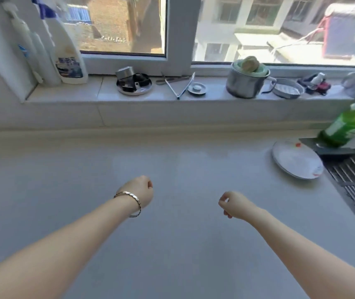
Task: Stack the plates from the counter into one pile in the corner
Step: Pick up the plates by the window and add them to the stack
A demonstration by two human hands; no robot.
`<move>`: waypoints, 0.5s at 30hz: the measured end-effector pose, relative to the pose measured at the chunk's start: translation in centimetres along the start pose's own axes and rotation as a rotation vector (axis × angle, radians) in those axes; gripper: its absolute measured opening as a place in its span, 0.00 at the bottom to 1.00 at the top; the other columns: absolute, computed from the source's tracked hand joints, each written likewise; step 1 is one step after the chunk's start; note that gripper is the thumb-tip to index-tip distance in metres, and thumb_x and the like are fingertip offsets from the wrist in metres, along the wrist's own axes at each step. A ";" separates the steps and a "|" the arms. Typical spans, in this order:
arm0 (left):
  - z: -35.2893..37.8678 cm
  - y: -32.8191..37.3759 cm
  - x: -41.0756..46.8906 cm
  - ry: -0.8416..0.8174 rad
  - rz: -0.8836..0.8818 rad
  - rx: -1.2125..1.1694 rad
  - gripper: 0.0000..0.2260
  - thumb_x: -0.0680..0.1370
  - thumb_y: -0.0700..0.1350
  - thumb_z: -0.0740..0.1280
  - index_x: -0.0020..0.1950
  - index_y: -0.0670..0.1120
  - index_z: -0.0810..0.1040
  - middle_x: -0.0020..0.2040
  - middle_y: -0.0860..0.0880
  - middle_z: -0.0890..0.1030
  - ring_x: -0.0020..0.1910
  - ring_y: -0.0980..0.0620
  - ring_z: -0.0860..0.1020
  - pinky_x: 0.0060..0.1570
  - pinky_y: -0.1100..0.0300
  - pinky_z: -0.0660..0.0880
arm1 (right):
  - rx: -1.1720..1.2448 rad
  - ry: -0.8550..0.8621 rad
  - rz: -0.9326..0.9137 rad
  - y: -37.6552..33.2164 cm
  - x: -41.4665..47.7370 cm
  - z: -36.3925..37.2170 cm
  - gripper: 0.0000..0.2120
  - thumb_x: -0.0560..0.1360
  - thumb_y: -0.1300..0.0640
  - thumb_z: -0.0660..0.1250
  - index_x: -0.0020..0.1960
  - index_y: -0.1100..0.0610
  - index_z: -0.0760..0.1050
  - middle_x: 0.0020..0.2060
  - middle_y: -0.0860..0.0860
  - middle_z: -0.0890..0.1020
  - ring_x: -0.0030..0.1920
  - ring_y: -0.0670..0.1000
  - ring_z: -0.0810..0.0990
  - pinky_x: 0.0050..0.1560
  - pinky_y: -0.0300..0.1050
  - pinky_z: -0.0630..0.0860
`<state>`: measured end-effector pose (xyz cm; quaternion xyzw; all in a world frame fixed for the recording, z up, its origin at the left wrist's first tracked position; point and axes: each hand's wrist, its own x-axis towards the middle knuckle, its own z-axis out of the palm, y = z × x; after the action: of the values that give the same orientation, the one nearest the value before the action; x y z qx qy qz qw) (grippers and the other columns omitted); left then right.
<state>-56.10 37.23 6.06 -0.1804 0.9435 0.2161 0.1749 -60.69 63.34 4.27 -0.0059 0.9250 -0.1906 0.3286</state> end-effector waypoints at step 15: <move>10.7 20.8 8.2 -0.123 -0.018 0.076 0.07 0.75 0.42 0.56 0.43 0.52 0.72 0.43 0.51 0.77 0.45 0.46 0.77 0.49 0.56 0.75 | 1.221 0.213 0.595 23.7 12.7 -14.9 0.18 0.80 0.55 0.53 0.66 0.63 0.63 0.57 0.65 0.78 0.33 0.53 0.76 0.26 0.42 0.74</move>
<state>-69.22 57.58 0.82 -0.1683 0.9368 0.1892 0.2414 -77.00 88.81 -1.28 0.4533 0.6413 -0.5791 0.2189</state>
